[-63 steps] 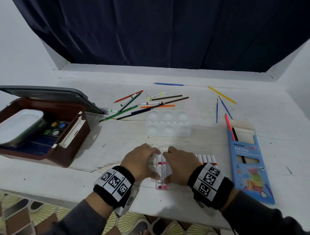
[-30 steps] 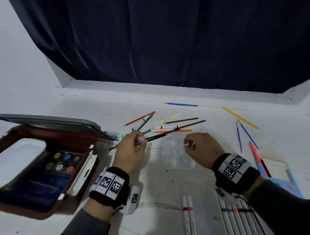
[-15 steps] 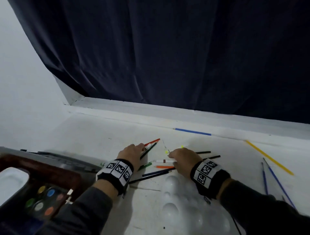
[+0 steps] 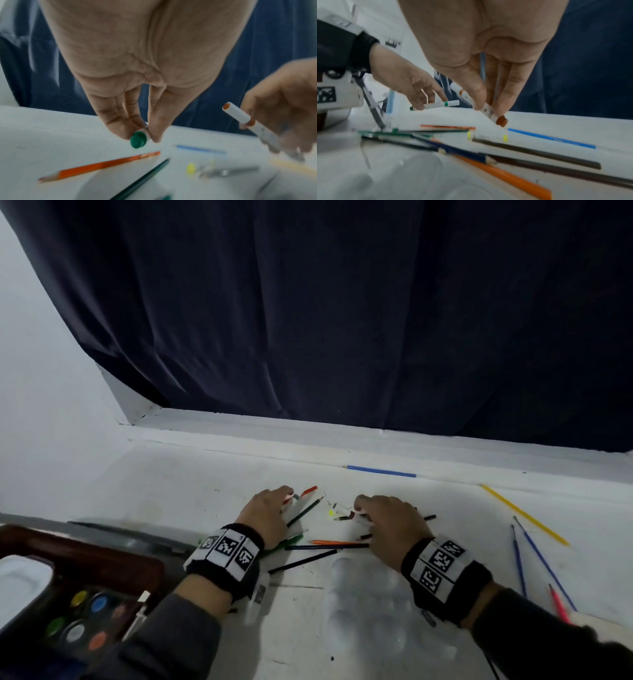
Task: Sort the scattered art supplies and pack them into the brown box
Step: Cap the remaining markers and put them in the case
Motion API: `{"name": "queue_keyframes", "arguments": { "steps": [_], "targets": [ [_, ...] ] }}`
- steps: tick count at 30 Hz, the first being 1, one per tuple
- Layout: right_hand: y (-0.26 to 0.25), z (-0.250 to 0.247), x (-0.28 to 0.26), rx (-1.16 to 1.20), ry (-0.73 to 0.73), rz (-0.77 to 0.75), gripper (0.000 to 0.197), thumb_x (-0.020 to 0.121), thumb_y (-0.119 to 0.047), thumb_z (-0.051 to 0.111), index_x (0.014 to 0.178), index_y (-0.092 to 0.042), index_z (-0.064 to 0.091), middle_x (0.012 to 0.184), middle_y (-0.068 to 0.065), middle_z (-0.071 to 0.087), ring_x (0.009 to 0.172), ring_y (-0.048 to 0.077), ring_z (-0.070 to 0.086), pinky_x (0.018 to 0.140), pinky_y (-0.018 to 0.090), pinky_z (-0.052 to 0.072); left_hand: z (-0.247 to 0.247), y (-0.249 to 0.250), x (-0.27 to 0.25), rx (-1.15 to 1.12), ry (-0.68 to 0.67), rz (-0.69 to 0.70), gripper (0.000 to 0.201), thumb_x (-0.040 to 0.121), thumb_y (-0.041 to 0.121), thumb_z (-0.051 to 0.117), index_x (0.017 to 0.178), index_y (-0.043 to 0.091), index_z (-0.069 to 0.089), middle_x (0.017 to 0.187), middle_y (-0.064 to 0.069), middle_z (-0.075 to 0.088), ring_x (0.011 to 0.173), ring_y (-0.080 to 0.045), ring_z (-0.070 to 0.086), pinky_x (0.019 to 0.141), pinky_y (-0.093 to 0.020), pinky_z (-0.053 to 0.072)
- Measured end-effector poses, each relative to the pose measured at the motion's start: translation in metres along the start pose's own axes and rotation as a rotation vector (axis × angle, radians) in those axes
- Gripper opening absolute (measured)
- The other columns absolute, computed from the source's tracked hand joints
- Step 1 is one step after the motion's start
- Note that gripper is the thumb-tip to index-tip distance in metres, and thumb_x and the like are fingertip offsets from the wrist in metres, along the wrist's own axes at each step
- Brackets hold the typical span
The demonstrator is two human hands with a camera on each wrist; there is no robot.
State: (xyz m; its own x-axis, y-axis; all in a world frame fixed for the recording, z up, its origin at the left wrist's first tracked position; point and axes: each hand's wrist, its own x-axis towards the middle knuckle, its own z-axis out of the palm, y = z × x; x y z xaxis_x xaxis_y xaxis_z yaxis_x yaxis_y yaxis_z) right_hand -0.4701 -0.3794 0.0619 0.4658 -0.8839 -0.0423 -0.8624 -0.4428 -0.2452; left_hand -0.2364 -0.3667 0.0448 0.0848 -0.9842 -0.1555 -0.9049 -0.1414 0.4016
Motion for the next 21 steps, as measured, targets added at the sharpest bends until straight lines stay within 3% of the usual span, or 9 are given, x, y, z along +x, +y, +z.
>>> {"name": "queue_keyframes", "arguments": {
  "steps": [3, 6, 8, 11, 14, 16, 21],
  "targets": [
    [-0.002, -0.015, -0.035, 0.249, 0.129, 0.043, 0.056, 0.078, -0.004, 0.057, 0.123, -0.035, 0.046, 0.093, -0.006, 0.062, 0.086, 0.017, 0.059, 0.075, 0.033, 0.051, -0.013, 0.014, -0.036, -0.262, 0.095, 0.114, 0.066, 0.092, 0.004, 0.057, 0.146, 0.037, 0.037, 0.101, 0.003, 0.060, 0.091, -0.016, 0.060, 0.080, -0.019, 0.043],
    [-0.008, -0.025, -0.078, 0.450, 0.269, 0.051, 0.067, 0.082, -0.003, 0.058, 0.131, -0.045, 0.040, 0.081, -0.008, 0.061, 0.073, 0.011, 0.062, 0.071, 0.035, 0.056, -0.019, 0.022, -0.083, -0.568, 0.122, 0.227, 0.080, 0.090, 0.003, 0.065, 0.140, 0.055, 0.032, 0.092, -0.001, 0.058, 0.079, -0.014, 0.063, 0.075, -0.021, 0.049],
    [-0.018, -0.029, -0.112, 0.584, 0.316, 0.071, 0.072, 0.084, -0.001, 0.059, 0.132, -0.050, 0.039, 0.082, -0.005, 0.062, 0.071, 0.014, 0.066, 0.069, 0.033, 0.059, -0.019, 0.027, -0.117, -0.802, 0.082, 0.270, 0.085, 0.087, -0.003, 0.069, 0.143, 0.052, 0.033, 0.090, -0.009, 0.057, 0.075, -0.016, 0.061, 0.076, -0.025, 0.053],
    [-0.034, -0.029, -0.155, 0.750, 0.324, 0.120, 0.076, 0.082, 0.005, 0.063, 0.130, -0.050, 0.042, 0.082, 0.001, 0.064, 0.066, 0.016, 0.069, 0.059, 0.025, 0.056, -0.011, 0.034, -0.156, -1.111, -0.009, 0.258, 0.088, 0.083, -0.013, 0.069, 0.144, 0.043, 0.040, 0.083, -0.008, 0.058, 0.074, -0.024, 0.057, 0.075, -0.025, 0.056],
    [-0.045, -0.018, -0.192, 0.835, 0.300, 0.185, 0.077, 0.078, 0.006, 0.069, 0.125, -0.050, 0.046, 0.079, 0.002, 0.066, 0.063, 0.016, 0.071, 0.058, 0.021, 0.052, 0.008, 0.035, -0.183, -1.103, -0.075, 0.271, 0.087, 0.079, -0.011, 0.075, 0.141, 0.043, 0.044, 0.081, -0.008, 0.062, 0.072, -0.024, 0.063, 0.082, -0.044, 0.060],
    [-0.049, -0.006, -0.211, 0.851, 0.271, 0.236, 0.076, 0.077, 0.003, 0.072, 0.123, -0.053, 0.047, 0.079, 0.001, 0.066, 0.064, 0.018, 0.071, 0.063, 0.025, 0.055, 0.022, 0.031, -0.196, -1.059, -0.153, 0.263, 0.085, 0.078, -0.004, 0.080, 0.137, 0.046, 0.044, 0.086, -0.013, 0.065, 0.078, -0.031, 0.070, 0.088, -0.054, 0.057],
    [-0.050, 0.018, -0.246, 0.864, 0.128, 0.285, 0.069, 0.078, -0.003, 0.076, 0.121, -0.051, 0.049, 0.078, 0.000, 0.068, 0.062, 0.016, 0.070, 0.064, 0.024, 0.055, 0.052, 0.031, -0.230, -1.038, -0.293, 0.228, 0.064, 0.084, 0.009, 0.078, 0.129, 0.044, 0.049, 0.090, -0.015, 0.065, 0.080, -0.037, 0.073, 0.086, -0.052, 0.058]
  ]
}}
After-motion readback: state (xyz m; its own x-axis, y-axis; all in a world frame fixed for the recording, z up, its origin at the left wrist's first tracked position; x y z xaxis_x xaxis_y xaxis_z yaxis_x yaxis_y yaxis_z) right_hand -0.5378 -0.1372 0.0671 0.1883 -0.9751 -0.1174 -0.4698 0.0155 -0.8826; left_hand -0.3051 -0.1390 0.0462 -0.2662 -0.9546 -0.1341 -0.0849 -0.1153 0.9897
